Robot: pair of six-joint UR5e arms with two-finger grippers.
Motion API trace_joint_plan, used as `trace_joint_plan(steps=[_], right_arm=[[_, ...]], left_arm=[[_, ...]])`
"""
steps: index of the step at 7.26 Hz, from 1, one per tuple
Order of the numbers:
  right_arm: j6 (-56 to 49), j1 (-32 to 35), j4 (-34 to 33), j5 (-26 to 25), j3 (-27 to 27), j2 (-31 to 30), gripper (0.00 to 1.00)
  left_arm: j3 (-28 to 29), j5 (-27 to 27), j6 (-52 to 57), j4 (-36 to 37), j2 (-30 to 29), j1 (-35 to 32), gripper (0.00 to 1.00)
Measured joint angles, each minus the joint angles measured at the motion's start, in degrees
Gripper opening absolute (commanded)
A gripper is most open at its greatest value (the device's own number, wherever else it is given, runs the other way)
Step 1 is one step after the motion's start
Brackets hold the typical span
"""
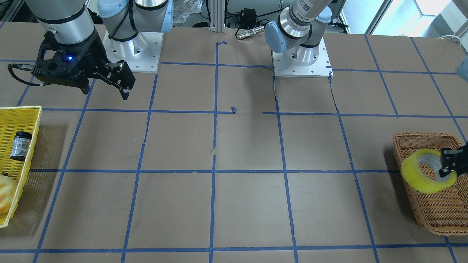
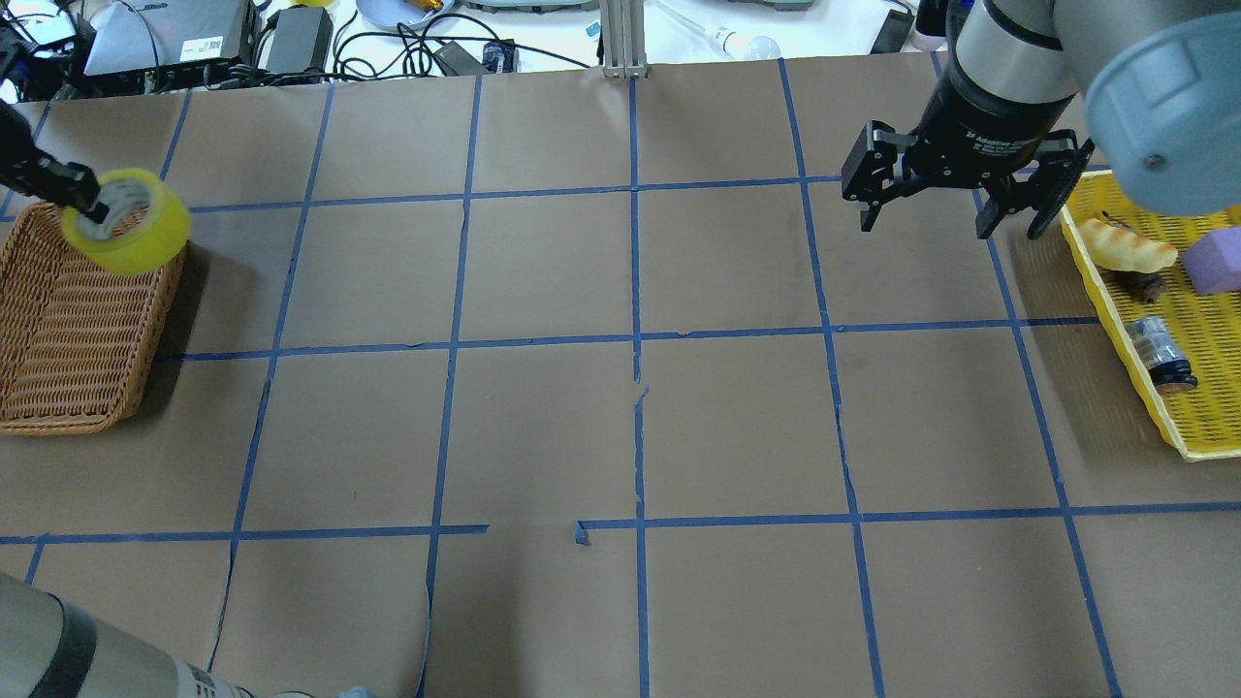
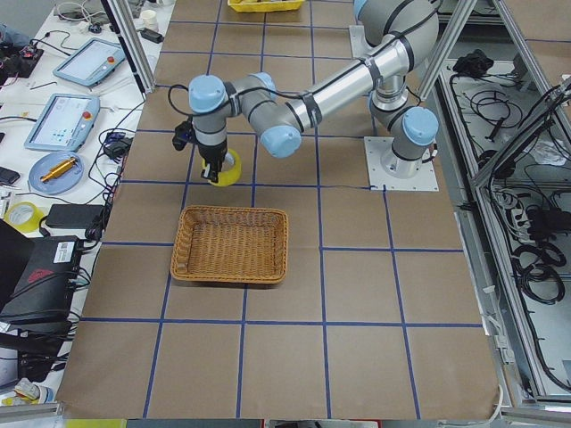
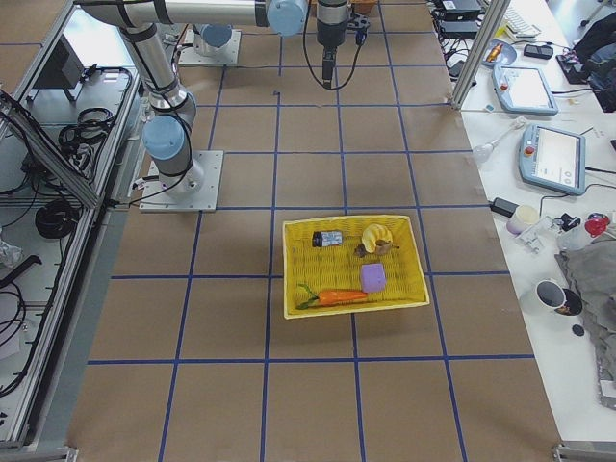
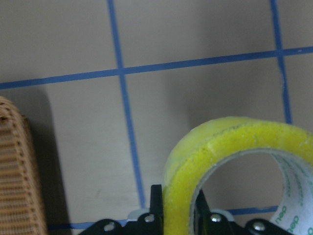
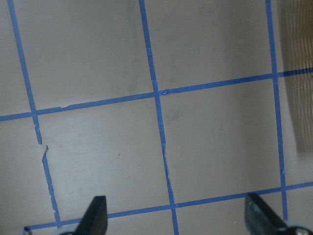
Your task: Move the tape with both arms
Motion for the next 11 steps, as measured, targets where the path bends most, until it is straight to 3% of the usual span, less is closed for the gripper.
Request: trace_joint_plan(steps=[3, 4, 5, 6, 9, 11], right_arm=[[-0.1, -0.1, 0.1, 0.1, -0.1, -0.4, 1.00], [-0.1, -0.1, 0.2, 0.2, -0.1, -0.5, 1.00], [-0.2, -0.1, 0.2, 0.2, -0.1, -0.5, 1.00], [-0.5, -0.1, 0.2, 0.2, -0.1, -0.5, 1.00], [-4.9, -0.1, 0.1, 0.0, -0.1, -0.7, 1.00], [-5.5, -0.1, 0.0, -0.1, 0.0, -0.8, 1.00]], left_arm=[[0.3, -2.8, 12.0, 6.9, -7.7, 8.3, 0.00], [0.3, -3.8, 12.5, 9.0, -10.3, 8.7, 0.07], [0.1, -4.7, 12.6, 11.4, -12.2, 8.8, 0.50], [-0.1, -5.0, 12.6, 12.9, -13.1, 8.8, 0.77], [0.0, -4.8, 10.3, 11.2, -10.1, 5.3, 0.80], [0.3, -4.2, 0.2, 0.5, -1.9, -3.3, 0.80]])
